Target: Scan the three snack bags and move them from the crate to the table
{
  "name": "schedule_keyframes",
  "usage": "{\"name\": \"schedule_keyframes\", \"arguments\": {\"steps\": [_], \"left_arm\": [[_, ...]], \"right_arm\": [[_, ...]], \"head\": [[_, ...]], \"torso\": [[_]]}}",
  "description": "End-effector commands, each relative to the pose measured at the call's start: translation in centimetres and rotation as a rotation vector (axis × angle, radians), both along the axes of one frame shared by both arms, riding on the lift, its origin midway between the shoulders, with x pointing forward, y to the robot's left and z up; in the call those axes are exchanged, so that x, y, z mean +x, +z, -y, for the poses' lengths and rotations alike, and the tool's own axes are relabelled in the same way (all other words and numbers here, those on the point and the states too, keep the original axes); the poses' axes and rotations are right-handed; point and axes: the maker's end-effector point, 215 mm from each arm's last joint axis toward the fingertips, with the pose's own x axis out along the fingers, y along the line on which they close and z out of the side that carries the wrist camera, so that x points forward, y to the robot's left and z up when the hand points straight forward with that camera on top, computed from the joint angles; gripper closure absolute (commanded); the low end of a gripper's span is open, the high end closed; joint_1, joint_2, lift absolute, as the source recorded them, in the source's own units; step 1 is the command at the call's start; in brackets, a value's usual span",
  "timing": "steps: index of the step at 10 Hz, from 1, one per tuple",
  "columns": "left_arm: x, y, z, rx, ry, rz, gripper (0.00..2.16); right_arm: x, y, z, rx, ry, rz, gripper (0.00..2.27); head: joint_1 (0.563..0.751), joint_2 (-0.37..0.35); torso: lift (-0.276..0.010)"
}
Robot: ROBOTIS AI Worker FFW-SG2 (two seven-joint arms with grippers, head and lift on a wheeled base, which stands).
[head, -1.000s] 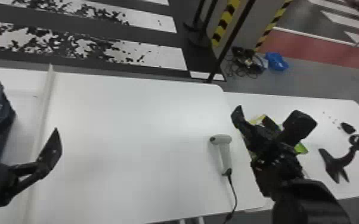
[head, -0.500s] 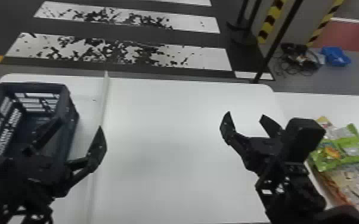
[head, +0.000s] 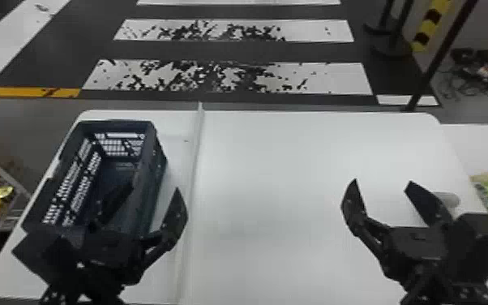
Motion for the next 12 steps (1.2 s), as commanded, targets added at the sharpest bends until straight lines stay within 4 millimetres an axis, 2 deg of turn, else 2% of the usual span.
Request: {"name": "schedule_keyframes", "arguments": {"steps": [1, 3, 5, 7, 10, 12], "left_arm": [[-1.0, -0.6, 0.3, -0.007, -0.005, -0.022, 0.03], [-1.8, -0.4, 1.2, -0.009, -0.023, -0.022, 0.03], [-2.6, -1.2, 2.2, 0.008, -0.032, -0.04, 0.03], [-2.9, -1.6, 1.9, 0.012, -0.024, -0.053, 0.03], [-2.9, -1.1, 2.0, 0.007, -0.02, -0.047, 0.03], [-3.0, -1.0, 1.9, 0.01, -0.018, -0.047, 0.03]], "right_arm": [[-1.1, 0.3, 0.8, 0.006, -0.016, 0.019, 0.08], [-2.5, 0.1, 1.6, 0.006, -0.032, 0.014, 0.08], [-3.7, -1.6, 2.4, 0.0, -0.035, -0.03, 0.08], [-4.6, -2.3, 3.4, 0.003, -0.048, -0.053, 0.08], [-4.5, -1.9, 6.0, -0.007, -0.062, -0.047, 0.08], [-4.4, -1.5, 6.2, -0.002, -0.064, -0.039, 0.08]], "head": [[0.695, 0.042], [0.695, 0.025], [0.695, -0.006], [0.695, -0.031], [0.695, -0.072], [0.695, -0.094]], "torso": [[-0.062], [-0.062], [-0.062], [-0.062], [-0.062], [-0.062]]}}
